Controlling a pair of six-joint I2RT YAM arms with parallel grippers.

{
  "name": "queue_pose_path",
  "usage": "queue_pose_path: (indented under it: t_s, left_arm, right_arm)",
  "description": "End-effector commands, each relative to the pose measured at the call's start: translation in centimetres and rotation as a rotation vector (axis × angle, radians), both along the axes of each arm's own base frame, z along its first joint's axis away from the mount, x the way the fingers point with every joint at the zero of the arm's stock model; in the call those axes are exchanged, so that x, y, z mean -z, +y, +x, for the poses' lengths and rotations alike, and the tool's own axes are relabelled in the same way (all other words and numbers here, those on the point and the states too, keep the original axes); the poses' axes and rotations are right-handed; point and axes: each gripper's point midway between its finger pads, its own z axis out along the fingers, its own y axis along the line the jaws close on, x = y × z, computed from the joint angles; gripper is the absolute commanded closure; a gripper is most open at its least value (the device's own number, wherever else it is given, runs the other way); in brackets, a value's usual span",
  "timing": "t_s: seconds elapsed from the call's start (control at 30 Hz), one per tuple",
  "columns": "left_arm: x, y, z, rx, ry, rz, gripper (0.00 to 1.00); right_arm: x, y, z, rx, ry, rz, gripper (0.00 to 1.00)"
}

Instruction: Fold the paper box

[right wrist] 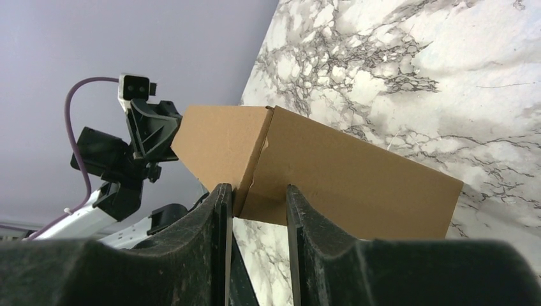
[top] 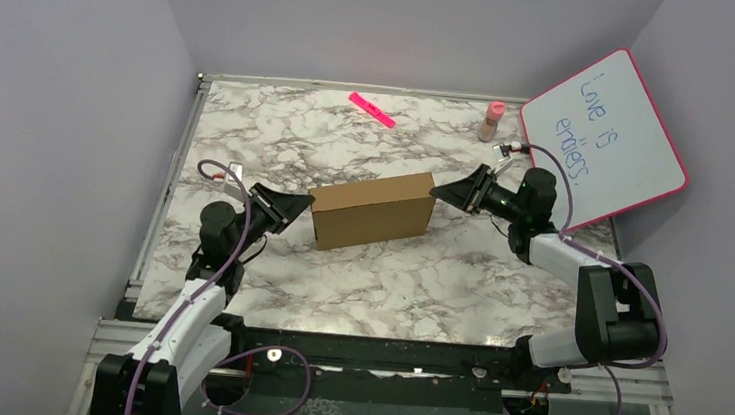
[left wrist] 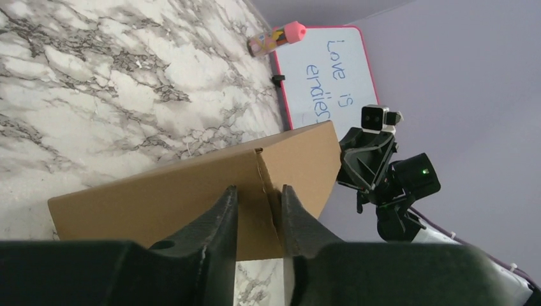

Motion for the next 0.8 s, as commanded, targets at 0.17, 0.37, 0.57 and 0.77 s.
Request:
queue_pose_path:
  t_s: [0.17,0.37,0.57,0.77]
  left_arm:
    - [12.5,1.3,-3.9,-0.025,0.329,0.131,0.90]
    - [12.7,1.8,-2.7,-0.017,0.332,0.313,0.89]
    - [8.4,0.1,2.7,-0.022,0.208,0.392,0.79]
    - [3.2,0.5,5.1,-0.086,0.092,0.370,0.66]
  right_arm:
    - [9.3,-2.9,-1.4,0.148,0.275,-0.188,0.81]
    - [8.0,-3.1,-0.8,0.162,0.240,-0.203,0.80]
    - [5.4,-3.1,0.1,0.186,0.191,-0.181,0.76]
    - [2.8,-3.1,1.5,0.218,0.159,-0.154,0.71]
